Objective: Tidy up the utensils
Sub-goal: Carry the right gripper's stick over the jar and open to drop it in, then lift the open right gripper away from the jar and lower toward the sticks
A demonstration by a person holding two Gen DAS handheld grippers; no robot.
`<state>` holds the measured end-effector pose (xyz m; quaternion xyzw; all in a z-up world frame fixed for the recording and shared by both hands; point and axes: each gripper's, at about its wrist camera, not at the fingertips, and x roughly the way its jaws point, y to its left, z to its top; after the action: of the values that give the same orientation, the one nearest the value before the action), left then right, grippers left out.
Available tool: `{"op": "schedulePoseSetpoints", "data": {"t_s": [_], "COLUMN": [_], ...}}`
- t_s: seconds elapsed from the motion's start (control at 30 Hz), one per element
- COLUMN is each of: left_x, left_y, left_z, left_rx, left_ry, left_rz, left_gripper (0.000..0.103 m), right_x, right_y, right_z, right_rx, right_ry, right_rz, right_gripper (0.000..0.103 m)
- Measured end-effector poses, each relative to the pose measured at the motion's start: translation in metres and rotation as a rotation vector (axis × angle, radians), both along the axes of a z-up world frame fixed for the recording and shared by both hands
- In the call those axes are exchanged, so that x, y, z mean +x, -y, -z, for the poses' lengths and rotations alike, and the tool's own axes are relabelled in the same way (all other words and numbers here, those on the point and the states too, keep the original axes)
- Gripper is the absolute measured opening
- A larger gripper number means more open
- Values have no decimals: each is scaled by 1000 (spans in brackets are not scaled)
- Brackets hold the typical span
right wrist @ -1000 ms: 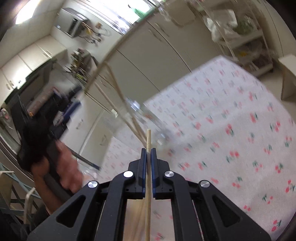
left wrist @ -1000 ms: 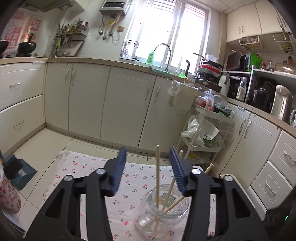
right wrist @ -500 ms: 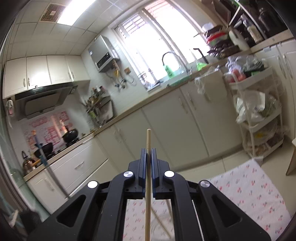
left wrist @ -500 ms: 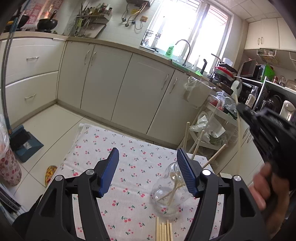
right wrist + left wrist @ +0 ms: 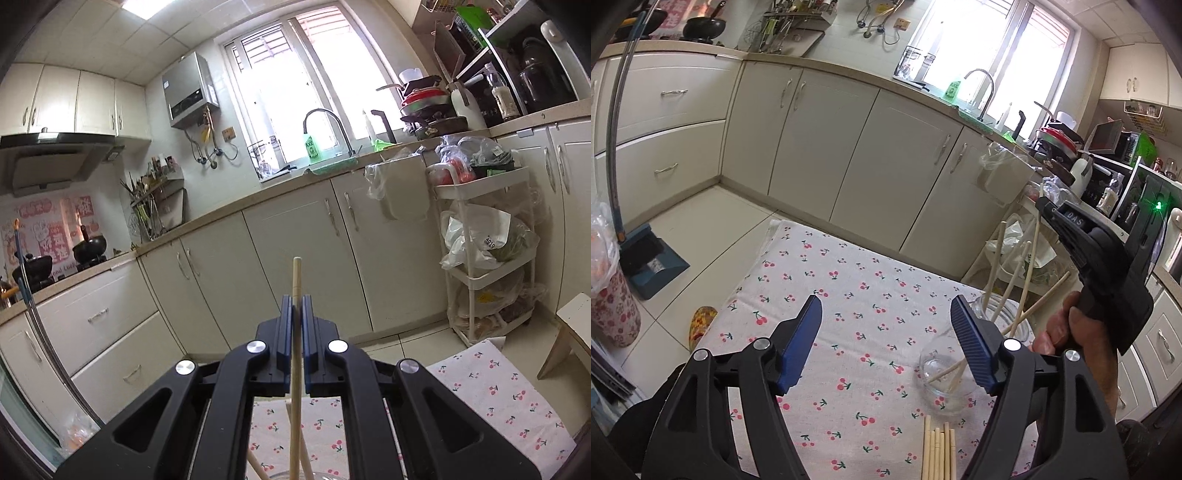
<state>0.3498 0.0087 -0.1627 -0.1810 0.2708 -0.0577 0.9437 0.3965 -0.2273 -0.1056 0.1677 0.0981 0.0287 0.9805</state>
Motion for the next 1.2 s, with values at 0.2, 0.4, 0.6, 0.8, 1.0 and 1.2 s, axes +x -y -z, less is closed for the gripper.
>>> {"op": "schedulePoseSetpoints", "data": {"t_s": [0.2,0.4,0.6,0.8,1.0,1.2], "left_x": [2,1,1,-1,-7,-16], "left_y": [2,6,6,6,10,13], "left_z": [-1,-3,-3,-6,-10,-16], "left_rx": [27,43,47,52,64,78], "left_ry": [-13,-19,-30,-34,-41,-53], "left_rz": [-10,-13,-17,-19,-5,6], "left_gripper": [69,73,75,77,79,81], "right_x": [-7,-19,-31,-48,-58,-79], "right_y": [-6,-14,-16,-20,-17,-10], "right_z": [10,13,13,17,22,19], "right_rx": [-34,-94,-131,-199,-226,-224], "right_ry": [-5,10,13,0,-49,-60], "right_rz": [-4,-22,-44,-79,-102,-110], "right_gripper": [6,6,6,6,18,37]}}
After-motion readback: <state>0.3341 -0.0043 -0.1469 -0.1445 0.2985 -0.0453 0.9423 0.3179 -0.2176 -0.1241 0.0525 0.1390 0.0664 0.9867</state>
